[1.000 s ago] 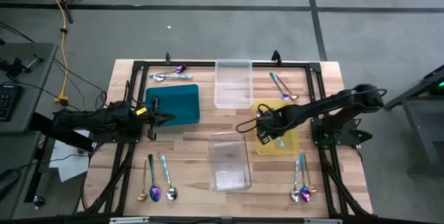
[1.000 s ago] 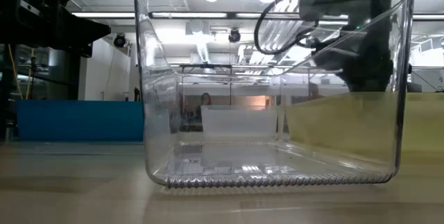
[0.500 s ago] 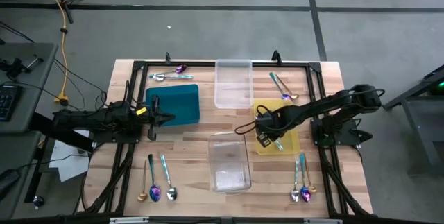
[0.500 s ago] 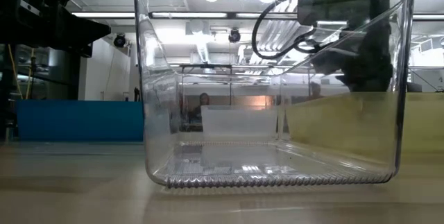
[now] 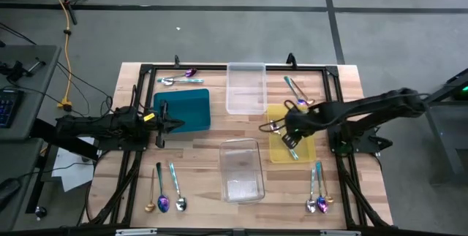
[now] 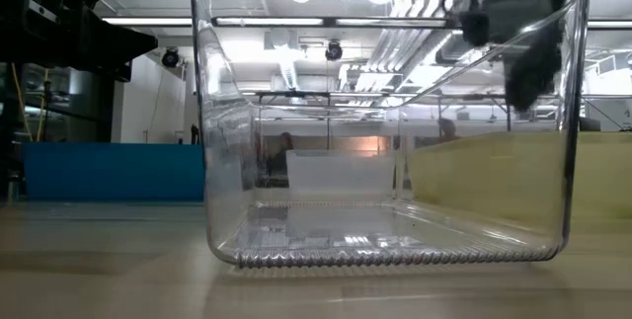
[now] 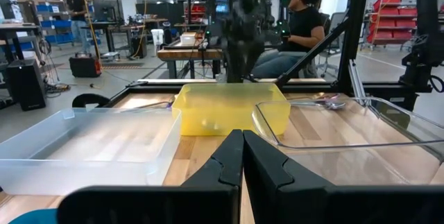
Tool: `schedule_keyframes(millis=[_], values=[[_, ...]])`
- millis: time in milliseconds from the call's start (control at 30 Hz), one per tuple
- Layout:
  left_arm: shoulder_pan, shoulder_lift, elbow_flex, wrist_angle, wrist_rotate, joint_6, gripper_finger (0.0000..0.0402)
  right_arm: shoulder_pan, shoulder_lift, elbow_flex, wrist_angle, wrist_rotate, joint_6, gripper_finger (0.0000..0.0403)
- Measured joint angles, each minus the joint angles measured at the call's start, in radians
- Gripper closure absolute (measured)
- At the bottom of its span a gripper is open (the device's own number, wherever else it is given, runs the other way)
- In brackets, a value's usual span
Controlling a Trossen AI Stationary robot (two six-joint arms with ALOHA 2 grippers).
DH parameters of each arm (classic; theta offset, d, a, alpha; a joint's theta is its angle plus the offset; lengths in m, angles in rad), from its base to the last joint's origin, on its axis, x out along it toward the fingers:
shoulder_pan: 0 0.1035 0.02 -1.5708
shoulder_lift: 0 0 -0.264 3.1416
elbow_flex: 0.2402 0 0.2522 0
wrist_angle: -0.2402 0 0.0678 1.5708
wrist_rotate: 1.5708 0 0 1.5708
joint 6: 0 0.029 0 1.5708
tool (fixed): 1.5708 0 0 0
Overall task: Sort silverware by color (type)
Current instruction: Put the white spoon into the yellow bin
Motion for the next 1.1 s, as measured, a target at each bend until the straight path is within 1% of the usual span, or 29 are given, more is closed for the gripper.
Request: schedule_keyframes(millis=[100, 200, 333, 400, 567, 633, 667, 767, 833, 933, 1000, 1100], values=[[0.0, 0.0, 0.0, 0.0, 0.0, 0.0, 0.0398, -0.007, -0.082, 0.0, 0.078, 0.035, -0.072, 0.0234], [0.0, 0.0, 0.0, 0.0, 0.0, 0.0, 0.0398, -0.03, -0.137, 0.0, 0.208, 0.039, -0.16, 0.0231], [0.0, 0.0, 0.0, 0.0, 0.0, 0.0, 0.0398, -0.047, -0.174, 0.0, 0.398, 0.031, -0.303, 0.0231], [0.0, 0.0, 0.0, 0.0, 0.0, 0.0, 0.0398, -0.047, -0.183, 0.0, 0.462, 0.031, -0.368, 0.0231], [0.0, 0.0, 0.0, 0.0, 0.0, 0.008, 0.0398, -0.045, -0.186, 0.0, 0.514, 0.028, -0.535, 0.0231], [0.0, 0.0, 0.0, 0.002, 0.0, 0.017, 0.0398, -0.045, -0.187, 0.0, 0.519, 0.028, -0.553, 0.0231], [-0.001, 0.0, 0.0, 0.01, 0.003, -0.023, 0.0398, -0.045, -0.186, 0.0, 0.519, 0.029, -0.552, 0.0231], [-0.005, 0.0, 0.0, 0.097, 0.014, -0.228, 0.0398, -0.045, -0.186, 0.0, 0.526, 0.029, -0.53, 0.0231], [-0.004, 0.0, 0.0, 0.197, -0.009, -0.311, 0.0398, -0.045, -0.186, 0.0, 0.526, 0.03, -0.523, 0.0231], [-0.003, 0.0, 0.0, 0.359, -0.015, -0.419, 0.0398, -0.045, -0.186, 0.0, 0.526, 0.031, -0.52, 0.0231], [-0.004, 0.0, 0.0, 0.444, -0.022, -0.456, 0.0398, -0.045, -0.186, 0.0, 0.527, 0.031, -0.52, 0.0231], [-0.001, 0.0, 0.0, 0.547, -0.12, -0.431, 0.0398, -0.045, -0.186, 0.0, 0.529, 0.031, -0.519, 0.0231]])
